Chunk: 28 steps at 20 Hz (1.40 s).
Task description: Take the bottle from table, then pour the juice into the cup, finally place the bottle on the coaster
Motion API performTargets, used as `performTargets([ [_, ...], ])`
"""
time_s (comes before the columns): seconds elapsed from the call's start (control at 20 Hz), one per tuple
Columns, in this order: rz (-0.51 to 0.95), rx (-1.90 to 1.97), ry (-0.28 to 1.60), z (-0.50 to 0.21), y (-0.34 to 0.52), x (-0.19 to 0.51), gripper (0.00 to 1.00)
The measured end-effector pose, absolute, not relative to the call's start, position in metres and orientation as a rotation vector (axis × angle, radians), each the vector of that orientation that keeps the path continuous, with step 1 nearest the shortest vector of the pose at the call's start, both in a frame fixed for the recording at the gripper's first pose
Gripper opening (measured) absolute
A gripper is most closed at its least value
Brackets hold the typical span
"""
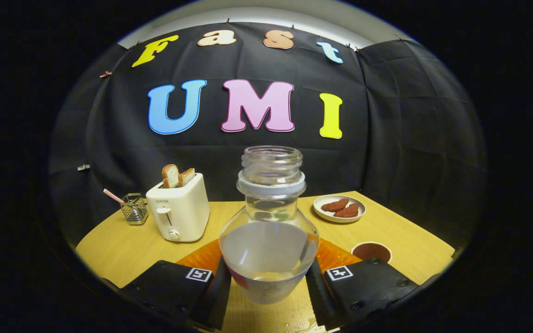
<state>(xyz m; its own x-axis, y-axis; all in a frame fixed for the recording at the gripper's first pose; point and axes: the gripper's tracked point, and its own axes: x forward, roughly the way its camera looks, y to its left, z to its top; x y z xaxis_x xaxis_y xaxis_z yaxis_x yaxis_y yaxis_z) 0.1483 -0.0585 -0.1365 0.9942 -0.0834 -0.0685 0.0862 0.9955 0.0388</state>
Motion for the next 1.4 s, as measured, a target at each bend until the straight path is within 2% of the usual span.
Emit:
performTargets([
  [0.75,-0.1,-0.091,0.108,-0.181,-0.042,0.274,0.75],
  [1.2,-0.106,-0.018,0.171,-0.205,-0.042,0.279,0.75],
  [1.4,-0.081,0.023,0.191,-0.208,-0.04,0.277,0.8],
])
